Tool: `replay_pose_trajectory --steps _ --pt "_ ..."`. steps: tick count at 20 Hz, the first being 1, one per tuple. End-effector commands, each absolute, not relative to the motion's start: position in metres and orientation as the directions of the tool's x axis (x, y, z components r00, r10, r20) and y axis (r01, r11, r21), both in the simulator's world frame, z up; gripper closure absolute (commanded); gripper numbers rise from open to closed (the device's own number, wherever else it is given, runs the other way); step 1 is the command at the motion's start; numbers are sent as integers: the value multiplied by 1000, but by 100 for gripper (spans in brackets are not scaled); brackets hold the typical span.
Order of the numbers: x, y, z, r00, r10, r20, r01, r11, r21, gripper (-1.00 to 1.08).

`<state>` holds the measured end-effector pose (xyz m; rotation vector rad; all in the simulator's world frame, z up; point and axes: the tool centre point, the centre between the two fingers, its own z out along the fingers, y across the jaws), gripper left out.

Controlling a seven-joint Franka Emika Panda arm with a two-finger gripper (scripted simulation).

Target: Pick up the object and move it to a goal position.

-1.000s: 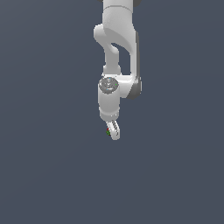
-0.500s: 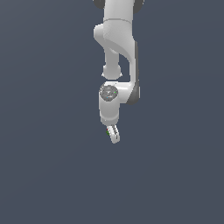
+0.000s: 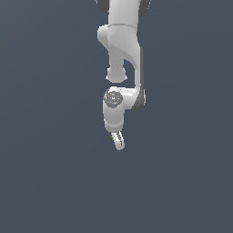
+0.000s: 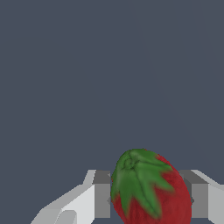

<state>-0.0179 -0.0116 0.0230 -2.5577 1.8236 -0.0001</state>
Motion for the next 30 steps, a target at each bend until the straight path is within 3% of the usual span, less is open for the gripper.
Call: replay_pose_trajectory --steps 1,16,30 --pt "-18 -12 22 326 -945 0 -945 -326 0 108" --pt "-20 -21 50 325 -946 -1 -946 -325 -1 108" --pt "-32 -66 180 323 -946 -2 -946 -323 0 108"
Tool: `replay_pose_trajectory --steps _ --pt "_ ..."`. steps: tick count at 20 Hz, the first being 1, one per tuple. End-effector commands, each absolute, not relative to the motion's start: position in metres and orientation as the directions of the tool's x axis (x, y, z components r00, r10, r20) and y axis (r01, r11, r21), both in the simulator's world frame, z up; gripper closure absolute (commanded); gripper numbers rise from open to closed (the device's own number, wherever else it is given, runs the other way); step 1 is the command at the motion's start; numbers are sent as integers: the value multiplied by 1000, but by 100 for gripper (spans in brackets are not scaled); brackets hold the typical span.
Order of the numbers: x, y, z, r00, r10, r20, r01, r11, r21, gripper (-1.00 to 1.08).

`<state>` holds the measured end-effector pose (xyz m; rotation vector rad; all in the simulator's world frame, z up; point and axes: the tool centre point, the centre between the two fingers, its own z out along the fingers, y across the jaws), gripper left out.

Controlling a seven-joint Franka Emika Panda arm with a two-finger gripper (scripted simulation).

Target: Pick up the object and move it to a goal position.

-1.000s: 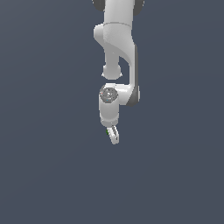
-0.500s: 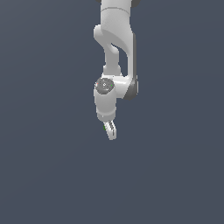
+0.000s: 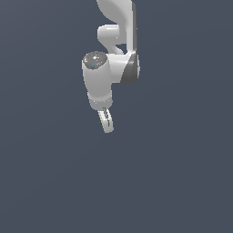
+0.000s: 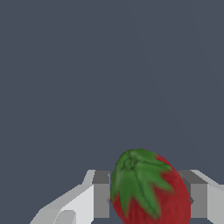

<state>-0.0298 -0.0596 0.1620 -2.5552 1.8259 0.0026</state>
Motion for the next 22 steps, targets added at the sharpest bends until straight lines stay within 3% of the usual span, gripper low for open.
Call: replay_pose_trajectory --steps 1,22 --pt "-33 -70 192 323 -946 -2 -946 -323 0 108" --pt "-44 -145 414 324 -946 0 -946 -324 0 108"
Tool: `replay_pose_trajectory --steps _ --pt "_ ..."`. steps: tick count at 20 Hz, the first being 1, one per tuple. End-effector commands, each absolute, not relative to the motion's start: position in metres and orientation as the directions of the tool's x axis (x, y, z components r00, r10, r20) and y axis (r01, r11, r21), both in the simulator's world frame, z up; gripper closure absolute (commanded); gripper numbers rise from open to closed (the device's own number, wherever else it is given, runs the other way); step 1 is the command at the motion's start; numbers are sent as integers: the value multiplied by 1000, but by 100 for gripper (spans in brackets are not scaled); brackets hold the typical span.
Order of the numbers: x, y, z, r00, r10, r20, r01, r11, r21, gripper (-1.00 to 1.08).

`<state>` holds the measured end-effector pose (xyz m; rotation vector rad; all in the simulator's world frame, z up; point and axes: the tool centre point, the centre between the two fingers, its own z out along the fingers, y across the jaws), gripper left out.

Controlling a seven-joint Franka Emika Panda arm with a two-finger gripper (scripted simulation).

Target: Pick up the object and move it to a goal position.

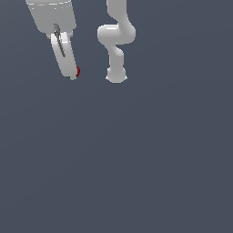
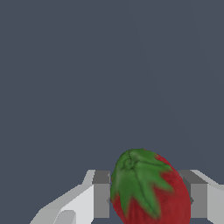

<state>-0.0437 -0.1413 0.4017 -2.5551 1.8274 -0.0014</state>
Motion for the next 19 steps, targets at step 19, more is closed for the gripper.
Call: replay_pose_trajectory --steps 19 --pt "-42 -163 469 326 -945 0 -945 -326 0 108"
